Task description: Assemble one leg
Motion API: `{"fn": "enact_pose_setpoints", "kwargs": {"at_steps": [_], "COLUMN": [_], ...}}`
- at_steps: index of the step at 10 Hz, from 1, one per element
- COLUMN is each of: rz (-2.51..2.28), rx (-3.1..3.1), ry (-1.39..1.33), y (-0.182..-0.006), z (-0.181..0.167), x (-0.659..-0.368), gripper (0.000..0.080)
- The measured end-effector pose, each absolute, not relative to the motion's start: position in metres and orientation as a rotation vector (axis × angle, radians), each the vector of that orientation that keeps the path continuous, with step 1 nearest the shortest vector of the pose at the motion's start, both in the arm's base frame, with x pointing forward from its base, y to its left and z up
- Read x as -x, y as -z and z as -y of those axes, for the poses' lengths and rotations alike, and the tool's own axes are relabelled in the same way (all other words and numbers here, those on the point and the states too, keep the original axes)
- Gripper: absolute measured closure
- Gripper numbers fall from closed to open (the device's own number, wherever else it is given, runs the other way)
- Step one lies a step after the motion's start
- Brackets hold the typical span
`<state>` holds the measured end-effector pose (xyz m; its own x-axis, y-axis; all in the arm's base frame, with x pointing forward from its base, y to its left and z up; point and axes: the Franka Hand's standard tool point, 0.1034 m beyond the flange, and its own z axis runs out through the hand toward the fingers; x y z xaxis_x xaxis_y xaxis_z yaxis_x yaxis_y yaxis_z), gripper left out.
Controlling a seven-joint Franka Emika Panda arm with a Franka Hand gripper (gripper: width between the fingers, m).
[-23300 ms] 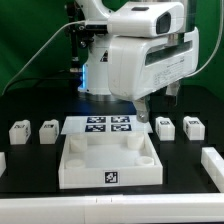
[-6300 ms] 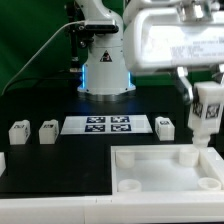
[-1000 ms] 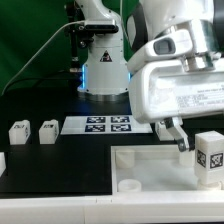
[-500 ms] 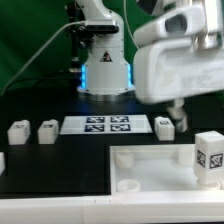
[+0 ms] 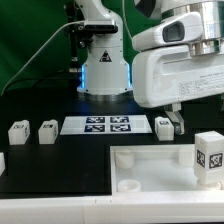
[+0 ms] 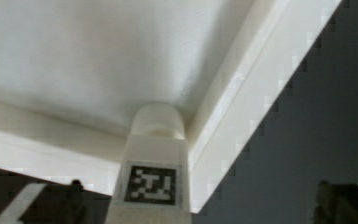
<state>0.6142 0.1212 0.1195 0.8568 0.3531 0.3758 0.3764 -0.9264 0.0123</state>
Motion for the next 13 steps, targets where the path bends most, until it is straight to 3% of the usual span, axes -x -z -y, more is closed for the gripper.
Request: {"fn": "enact_pose_setpoints", "kwargs": {"at_steps": [3,4,9,13], "rz": [0.584,0.586,0.569,0.557], "rx": [2.968,2.993,3.008,3.005], "ry": [0.583,0.352,0.154,0.161], "y": [-0.120,-0.098,-0.126,-0.117], "z": [-0.121,-0.120,-0.123,-0.123], "x": [-0.614,-0.589,-0.604,-0.619], "gripper": [0.0150,0.0150,0.0150,0.0150]}}
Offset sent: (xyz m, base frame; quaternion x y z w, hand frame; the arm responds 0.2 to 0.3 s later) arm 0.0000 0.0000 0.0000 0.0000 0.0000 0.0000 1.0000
